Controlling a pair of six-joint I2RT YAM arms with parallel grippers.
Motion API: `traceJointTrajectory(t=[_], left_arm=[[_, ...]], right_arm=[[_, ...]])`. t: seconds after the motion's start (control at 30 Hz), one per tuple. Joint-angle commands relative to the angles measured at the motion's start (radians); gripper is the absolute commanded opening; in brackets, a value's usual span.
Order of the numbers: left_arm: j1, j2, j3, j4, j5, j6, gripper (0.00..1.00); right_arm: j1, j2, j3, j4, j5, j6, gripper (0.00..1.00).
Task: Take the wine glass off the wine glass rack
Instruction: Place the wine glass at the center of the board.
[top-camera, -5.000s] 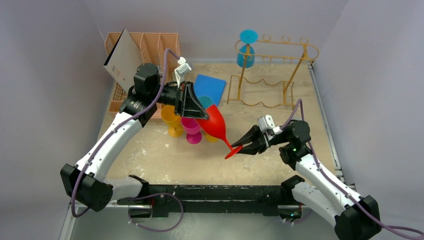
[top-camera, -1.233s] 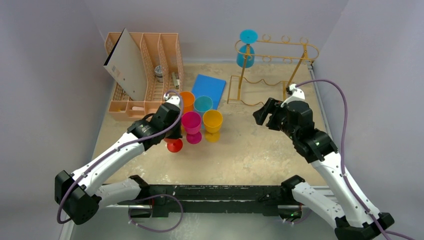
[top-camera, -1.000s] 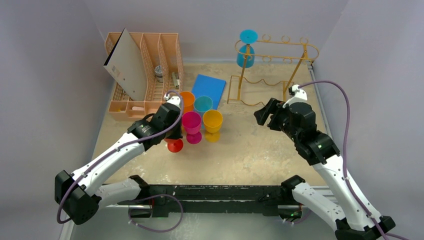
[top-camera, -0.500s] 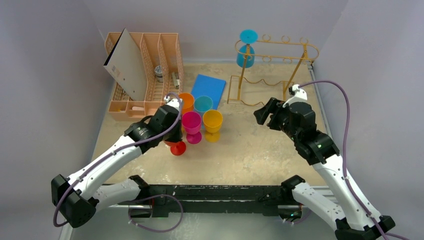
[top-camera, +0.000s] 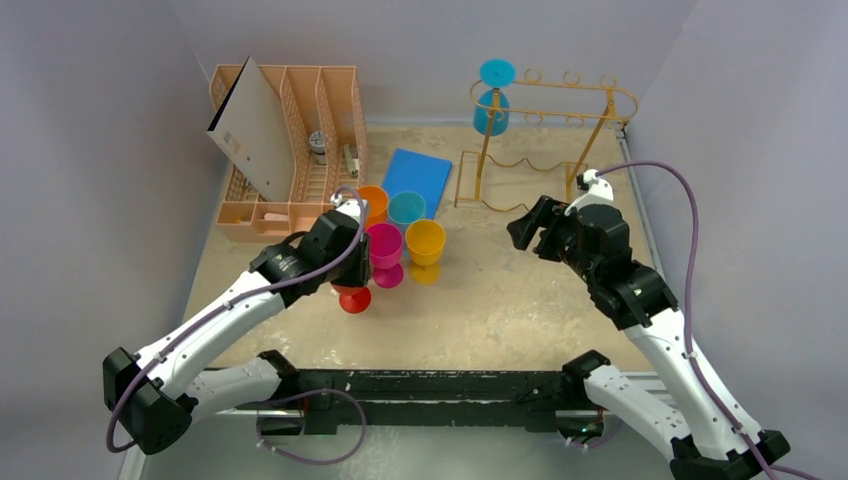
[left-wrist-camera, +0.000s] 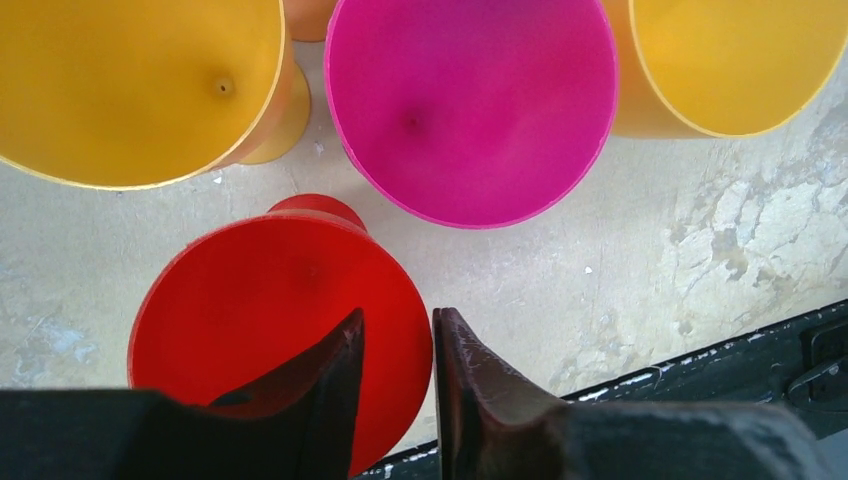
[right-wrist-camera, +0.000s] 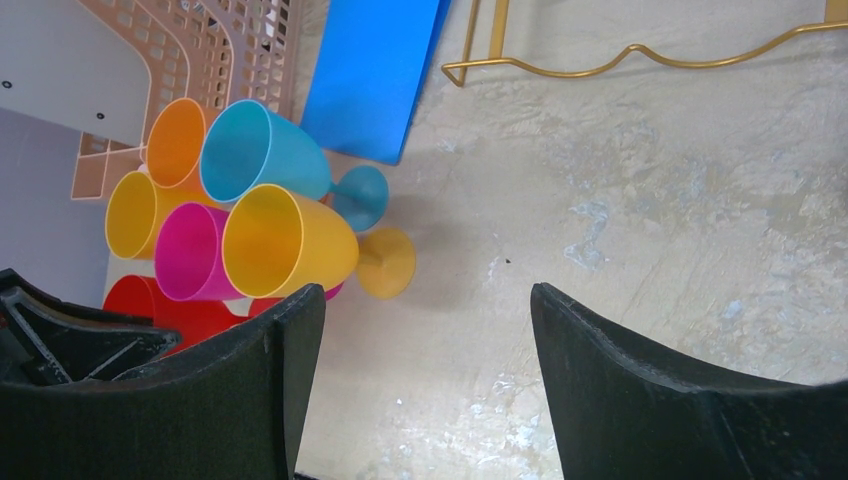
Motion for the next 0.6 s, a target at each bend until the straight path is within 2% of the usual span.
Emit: traceJointTrajectory(t=[0.0, 0.3, 0.47, 0.57], left_arm=[[-0.007, -0.022, 0.045, -0.016, 0.011, 0.009, 0.32], [-0.007, -0.096, 0.161, -0.085, 0.022, 0.054, 0.53], [-0.007, -0.063, 0.227, -0.121, 0.046, 0.085, 0.56], [-0.007, -0.049, 0.255, -0.102, 0.051, 0.081, 0.59]], right_arm=[[0.001, -0.006, 0.001, 0.021, 0.025, 0.003, 0.77], [0.001, 0.001, 0.03, 0.022, -0.042, -0.045, 0.78], [0.001, 0.028, 0.091, 0.018, -0.201, -0.13, 0.78], [0.001, 0.082, 0.178, -0.039, -0.24, -0.155, 0.78]])
